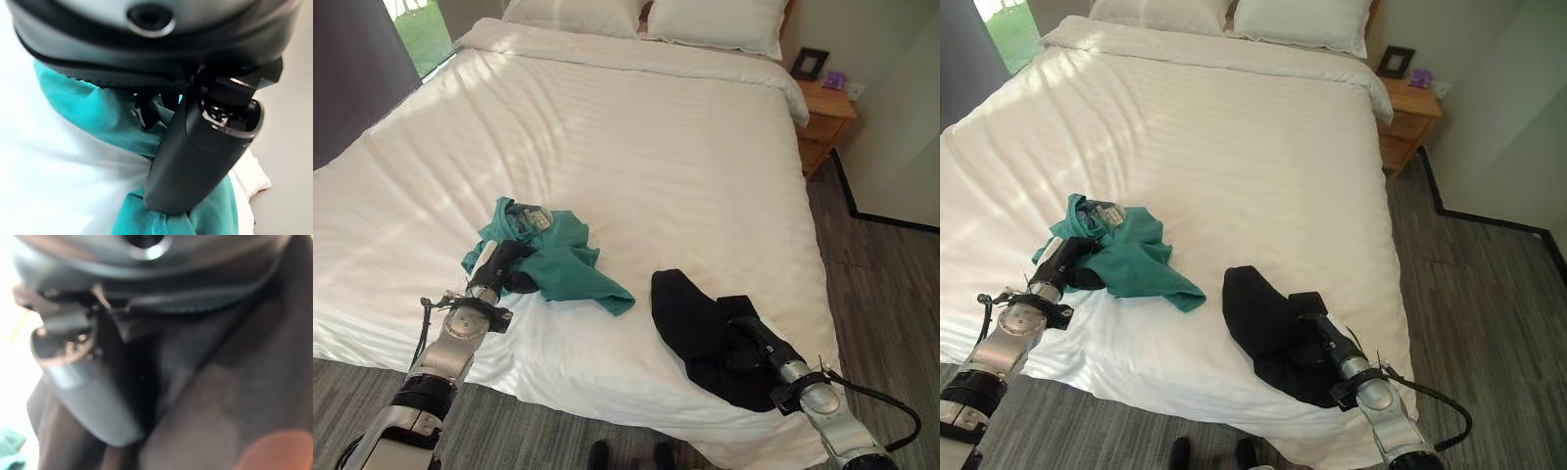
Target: Pick up bed clothes into laundry basket.
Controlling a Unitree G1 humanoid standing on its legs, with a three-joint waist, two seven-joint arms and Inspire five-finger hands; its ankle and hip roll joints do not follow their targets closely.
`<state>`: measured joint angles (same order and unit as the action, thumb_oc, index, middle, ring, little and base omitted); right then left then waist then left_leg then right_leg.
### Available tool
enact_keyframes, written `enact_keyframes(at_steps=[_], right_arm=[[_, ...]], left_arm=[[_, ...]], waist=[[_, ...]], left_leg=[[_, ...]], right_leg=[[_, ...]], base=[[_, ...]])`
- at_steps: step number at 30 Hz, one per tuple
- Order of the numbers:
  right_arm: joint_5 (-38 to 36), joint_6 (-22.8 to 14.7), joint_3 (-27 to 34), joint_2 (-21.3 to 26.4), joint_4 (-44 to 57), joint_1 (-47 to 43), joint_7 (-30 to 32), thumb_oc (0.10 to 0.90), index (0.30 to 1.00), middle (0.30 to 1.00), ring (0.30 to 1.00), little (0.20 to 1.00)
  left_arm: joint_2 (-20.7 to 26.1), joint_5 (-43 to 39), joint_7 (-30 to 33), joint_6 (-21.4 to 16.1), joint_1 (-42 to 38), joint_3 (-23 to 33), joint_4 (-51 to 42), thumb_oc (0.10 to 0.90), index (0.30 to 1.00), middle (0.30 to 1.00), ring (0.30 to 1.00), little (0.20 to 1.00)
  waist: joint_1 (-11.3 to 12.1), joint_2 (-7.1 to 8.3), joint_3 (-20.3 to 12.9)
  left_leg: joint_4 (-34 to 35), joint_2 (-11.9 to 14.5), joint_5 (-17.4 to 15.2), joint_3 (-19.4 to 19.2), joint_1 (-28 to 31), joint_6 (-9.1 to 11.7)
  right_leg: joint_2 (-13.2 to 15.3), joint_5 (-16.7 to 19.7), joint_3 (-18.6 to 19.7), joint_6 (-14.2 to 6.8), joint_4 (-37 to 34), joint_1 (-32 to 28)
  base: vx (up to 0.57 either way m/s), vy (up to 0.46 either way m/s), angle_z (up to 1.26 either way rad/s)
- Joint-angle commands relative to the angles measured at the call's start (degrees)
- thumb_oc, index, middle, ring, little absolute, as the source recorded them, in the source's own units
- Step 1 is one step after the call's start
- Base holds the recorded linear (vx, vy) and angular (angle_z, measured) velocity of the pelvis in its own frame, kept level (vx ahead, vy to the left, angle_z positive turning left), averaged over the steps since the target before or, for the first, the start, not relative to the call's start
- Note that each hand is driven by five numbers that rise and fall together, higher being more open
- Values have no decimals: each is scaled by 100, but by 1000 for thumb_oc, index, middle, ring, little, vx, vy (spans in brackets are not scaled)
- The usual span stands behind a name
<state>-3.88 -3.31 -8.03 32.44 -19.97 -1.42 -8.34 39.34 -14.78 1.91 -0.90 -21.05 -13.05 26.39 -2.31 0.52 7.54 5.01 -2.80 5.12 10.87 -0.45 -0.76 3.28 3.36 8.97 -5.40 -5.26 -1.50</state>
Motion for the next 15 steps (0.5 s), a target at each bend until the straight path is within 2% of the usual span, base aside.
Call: enact_keyframes(at_steps=[1, 3, 5, 6, 9, 15], right_arm=[[-786, -342, 137, 147, 734, -400, 150, 400, 300, 300, 300, 300], [-917, -369, 148, 140, 826, -618, 254, 400, 300, 300, 300, 300], [-1282, -409, 164, 189, 1281, -1195, 356, 400, 300, 300, 300, 300], [-1288, -406, 164, 192, 1281, -1201, 355, 400, 300, 300, 300, 300], [-1476, -435, 101, 189, 1611, -1732, 473, 400, 300, 300, 300, 300], [-1649, -348, 29, 35, 2130, -1804, 363, 400, 300, 300, 300, 300]], left_arm=[[267, -979, -340, -833, -303, 86, -1135, 400, 300, 300, 300, 300], [305, -1050, -317, -835, -367, 66, -1153, 400, 300, 300, 300, 300], [448, -1358, -274, -876, -500, 96, -1414, 400, 300, 300, 300, 300], [451, -1363, -275, -873, -501, 101, -1418, 400, 300, 300, 300, 300], [528, -1557, -290, -874, -554, 50, -1618, 400, 300, 300, 300, 300], [553, -1622, -251, -891, -455, 207, -1896, 400, 300, 300, 300, 300]], waist=[[506, -229, -629], [557, -252, -649], [718, -295, -777], [710, -294, -771], [881, -297, -909], [992, -305, -1029]], left_leg=[[-1, -60, -80, 479, -414, 260], [-1, -74, -79, 530, -393, 258], [-1, -120, -70, 644, -357, 263], [-1, -123, -71, 650, -354, 262], [-1, -184, -80, 785, -311, 262], [-1, -217, -59, 867, -291, 249]], right_leg=[[159, -692, -98, -271, 379, -176], [175, -714, -153, -268, 395, -212], [221, -735, -283, -255, 389, -310], [223, -738, -289, -255, 387, -315], [260, -749, -429, -240, 345, -441], [297, -715, -511, -236, 322, -519]], base=[[-27, -40, 17], [-6, -22, 27], [-4, -26, 25], [12, -35, 16], [15, -28, 31], [7, -2, 19]])
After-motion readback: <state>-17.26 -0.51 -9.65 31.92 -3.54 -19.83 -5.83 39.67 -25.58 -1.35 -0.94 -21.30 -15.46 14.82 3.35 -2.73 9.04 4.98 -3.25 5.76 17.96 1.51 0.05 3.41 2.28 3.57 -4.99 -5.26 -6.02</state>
